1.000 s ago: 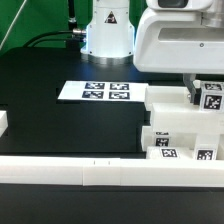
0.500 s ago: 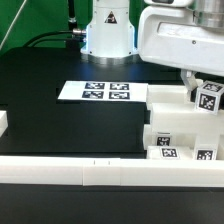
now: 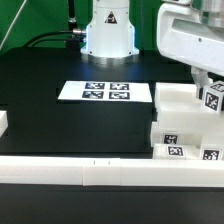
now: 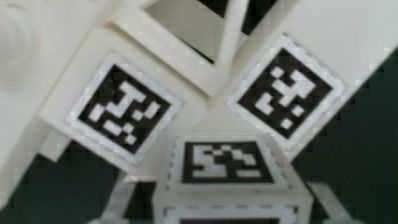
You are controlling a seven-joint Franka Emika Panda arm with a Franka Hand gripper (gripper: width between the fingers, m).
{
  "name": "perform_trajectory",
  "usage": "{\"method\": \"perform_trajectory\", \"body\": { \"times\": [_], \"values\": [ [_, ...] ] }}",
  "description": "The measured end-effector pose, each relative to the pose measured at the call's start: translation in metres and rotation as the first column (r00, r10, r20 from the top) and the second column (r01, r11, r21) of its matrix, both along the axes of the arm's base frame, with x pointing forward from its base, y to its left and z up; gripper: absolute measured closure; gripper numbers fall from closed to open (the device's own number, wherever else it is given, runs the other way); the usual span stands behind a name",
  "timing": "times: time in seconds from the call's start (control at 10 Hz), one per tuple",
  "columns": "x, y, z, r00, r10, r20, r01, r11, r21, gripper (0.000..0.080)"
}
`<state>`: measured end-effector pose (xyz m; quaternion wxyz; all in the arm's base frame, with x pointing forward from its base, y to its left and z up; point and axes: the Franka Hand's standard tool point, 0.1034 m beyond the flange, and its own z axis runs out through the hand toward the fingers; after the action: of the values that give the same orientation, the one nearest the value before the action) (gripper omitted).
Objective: Assemble chair
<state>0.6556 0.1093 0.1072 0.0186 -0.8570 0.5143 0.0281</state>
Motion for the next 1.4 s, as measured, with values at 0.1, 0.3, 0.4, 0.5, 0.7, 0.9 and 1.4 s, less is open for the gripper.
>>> {"method": "perform_trajectory", "body": {
  "times": [0.1,0.3,0.4,0.5,0.7,0.9,1.4],
  "values": [
    [0.0000,-0.0003,0.0000,1.000,-0.032,-0.002,0.032,1.000,0.001,0.0528],
    [0.0024,-0.0047,0.0001,0.987,-0.160,0.002,0.160,0.987,0.028,0.0528],
    [0.0035,-0.0047,0.0005,0.984,-0.178,0.017,0.177,0.984,0.034,0.0528],
    [0.0031,-0.0035,0.0005,0.976,-0.217,0.011,0.217,0.976,0.035,0.0528],
    [0.0028,-0.0032,-0.0006,0.986,-0.164,0.015,0.164,0.986,0.038,0.0311],
    [0.0042,-0.0030,0.0005,0.990,-0.140,0.020,0.139,0.989,0.044,0.0205],
    [0.0056,-0.0065,0.0014,0.934,0.352,0.067,-0.354,0.934,0.034,0.0151]
  ]
}}
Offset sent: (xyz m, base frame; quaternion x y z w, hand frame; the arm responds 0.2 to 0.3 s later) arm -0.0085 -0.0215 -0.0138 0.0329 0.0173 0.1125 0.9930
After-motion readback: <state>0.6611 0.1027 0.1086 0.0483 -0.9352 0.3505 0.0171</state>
